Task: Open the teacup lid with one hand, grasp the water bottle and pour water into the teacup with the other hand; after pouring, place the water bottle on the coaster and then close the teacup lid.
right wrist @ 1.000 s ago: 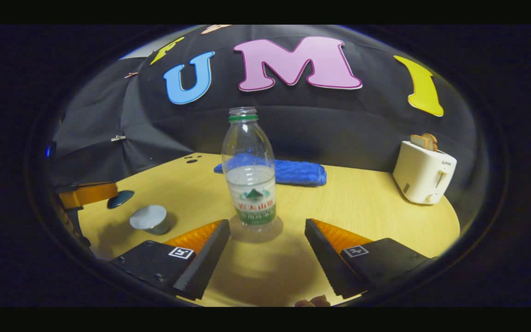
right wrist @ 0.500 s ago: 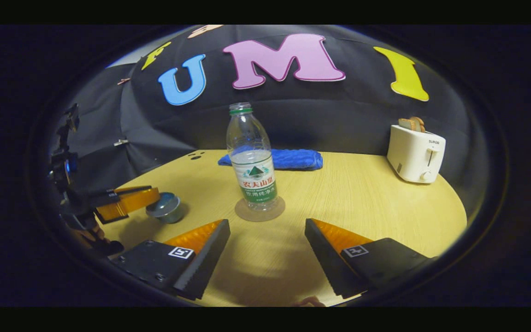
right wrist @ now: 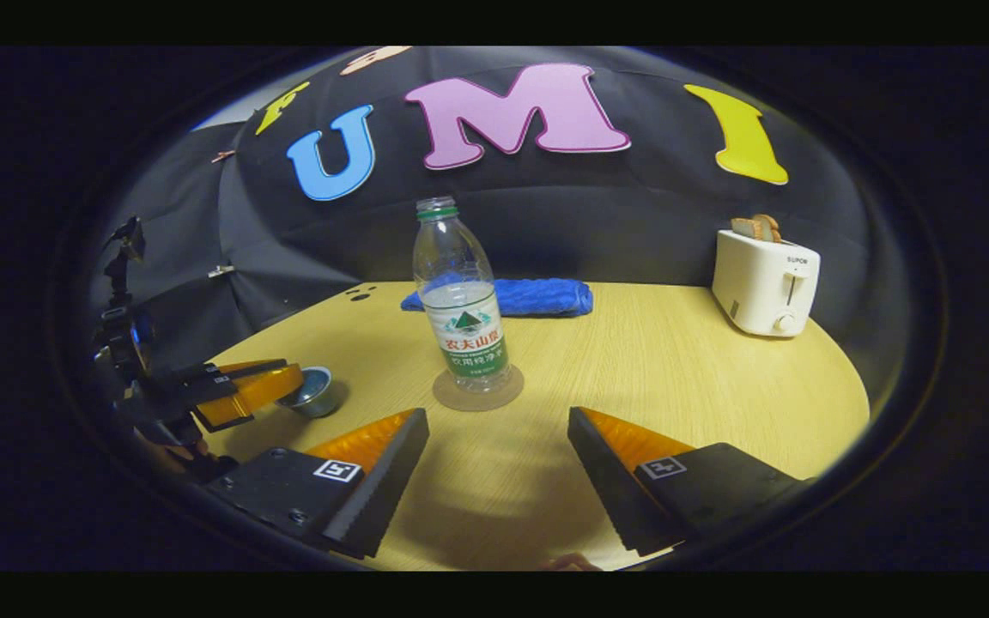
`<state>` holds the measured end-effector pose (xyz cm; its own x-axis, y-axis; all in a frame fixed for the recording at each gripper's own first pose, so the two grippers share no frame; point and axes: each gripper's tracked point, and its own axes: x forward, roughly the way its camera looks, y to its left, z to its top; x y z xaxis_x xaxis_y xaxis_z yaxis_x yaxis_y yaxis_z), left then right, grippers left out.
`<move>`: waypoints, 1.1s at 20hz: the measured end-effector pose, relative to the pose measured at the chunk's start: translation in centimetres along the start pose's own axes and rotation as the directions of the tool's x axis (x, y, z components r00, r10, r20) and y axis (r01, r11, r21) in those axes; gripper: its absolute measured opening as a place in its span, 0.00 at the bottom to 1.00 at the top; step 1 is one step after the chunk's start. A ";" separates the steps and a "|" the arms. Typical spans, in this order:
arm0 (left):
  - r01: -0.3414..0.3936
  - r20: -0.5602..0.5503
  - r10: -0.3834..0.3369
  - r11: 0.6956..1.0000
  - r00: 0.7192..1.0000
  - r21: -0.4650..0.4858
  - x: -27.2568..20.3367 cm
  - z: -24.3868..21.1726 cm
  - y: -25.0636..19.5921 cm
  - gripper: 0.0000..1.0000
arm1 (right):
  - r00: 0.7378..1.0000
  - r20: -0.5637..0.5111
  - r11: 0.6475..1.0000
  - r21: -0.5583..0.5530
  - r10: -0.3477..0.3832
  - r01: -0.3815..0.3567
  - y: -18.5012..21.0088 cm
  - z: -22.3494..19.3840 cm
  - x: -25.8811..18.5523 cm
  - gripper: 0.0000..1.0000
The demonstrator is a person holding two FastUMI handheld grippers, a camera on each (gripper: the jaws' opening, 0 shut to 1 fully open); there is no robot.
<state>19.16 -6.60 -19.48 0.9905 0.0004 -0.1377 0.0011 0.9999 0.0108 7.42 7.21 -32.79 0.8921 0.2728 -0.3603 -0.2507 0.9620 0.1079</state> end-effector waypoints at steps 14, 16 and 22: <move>0.035 0.086 -0.039 0.998 0.996 0.044 -6.9 7.3 0.0 0.98 | 0.985 0.076 0.988 0.023 -0.156 0.155 -1.3 6.5 -7.8 1.00; 0.037 0.107 -0.041 0.999 0.993 0.040 -9.6 9.7 -0.2 0.98 | 0.975 0.104 0.980 0.015 -0.198 0.198 -1.2 8.1 -10.6 1.00; 0.034 0.160 -0.034 0.999 0.987 0.000 -18.0 16.1 1.0 0.97 | 0.946 0.153 0.958 0.083 -0.284 0.274 0.8 10.9 -17.9 1.00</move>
<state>3.56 -5.80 -1.06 0.9991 -0.0350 0.0221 0.0349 0.9994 0.0060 -4.62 3.03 -16.15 0.9732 -0.0159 -0.2294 0.0356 0.9960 0.0816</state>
